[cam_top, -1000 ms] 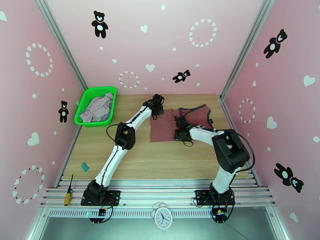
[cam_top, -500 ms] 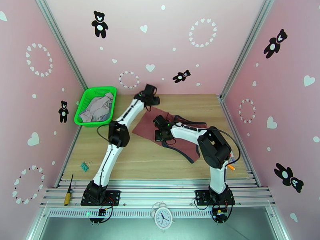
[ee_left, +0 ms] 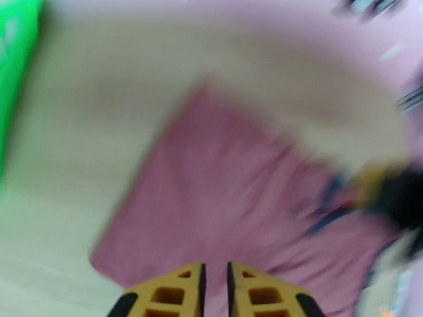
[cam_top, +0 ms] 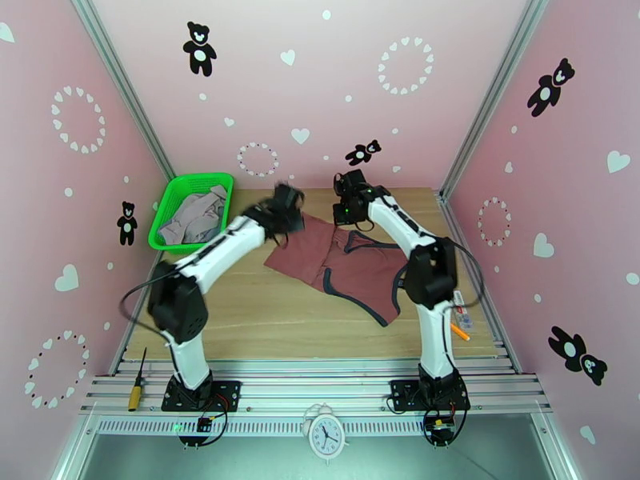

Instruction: Fold and stack the mixed laundry pile

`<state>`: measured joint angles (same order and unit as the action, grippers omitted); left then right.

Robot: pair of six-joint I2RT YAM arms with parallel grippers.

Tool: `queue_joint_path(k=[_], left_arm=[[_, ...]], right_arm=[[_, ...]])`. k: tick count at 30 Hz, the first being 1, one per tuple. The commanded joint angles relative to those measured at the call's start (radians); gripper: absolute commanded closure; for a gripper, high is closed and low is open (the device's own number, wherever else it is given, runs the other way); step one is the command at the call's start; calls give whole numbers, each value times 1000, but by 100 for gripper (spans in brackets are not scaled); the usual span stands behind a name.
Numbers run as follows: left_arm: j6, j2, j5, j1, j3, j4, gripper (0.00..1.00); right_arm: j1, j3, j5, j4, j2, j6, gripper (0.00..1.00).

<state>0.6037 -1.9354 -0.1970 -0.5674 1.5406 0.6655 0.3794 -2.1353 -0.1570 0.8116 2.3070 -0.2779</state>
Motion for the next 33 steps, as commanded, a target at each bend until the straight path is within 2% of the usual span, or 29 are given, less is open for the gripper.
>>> queue_joint_path(k=[1,6,10,15,19,26,30,33], left_arm=[[113,-4,-57,-5,-53,-55,82],[157,-93,-78,-5,-90,-61,83],[153,-169,-95,4,-79,-50,83],[112,-296,-53,47,21,-38,84],[63,-416,-8,91,189,8,84],[-48,-691,71,114,714,206,84],[-81,-825,119,115,998,287,83],[-91,-851,147,124,1072,281,81]], right_arm=[[-6,-114,-64,132,121,42,100],[-19,-56,-58,94,159,-14,100],[-30,141,-14,-6,96,-86,100],[-35,398,33,-142,-32,-196,100],[-31,600,21,-275,-146,-326,100],[39,909,46,-561,-299,-632,100],[104,963,127,-661,-318,-786,100],[112,894,167,-627,-301,-807,100]])
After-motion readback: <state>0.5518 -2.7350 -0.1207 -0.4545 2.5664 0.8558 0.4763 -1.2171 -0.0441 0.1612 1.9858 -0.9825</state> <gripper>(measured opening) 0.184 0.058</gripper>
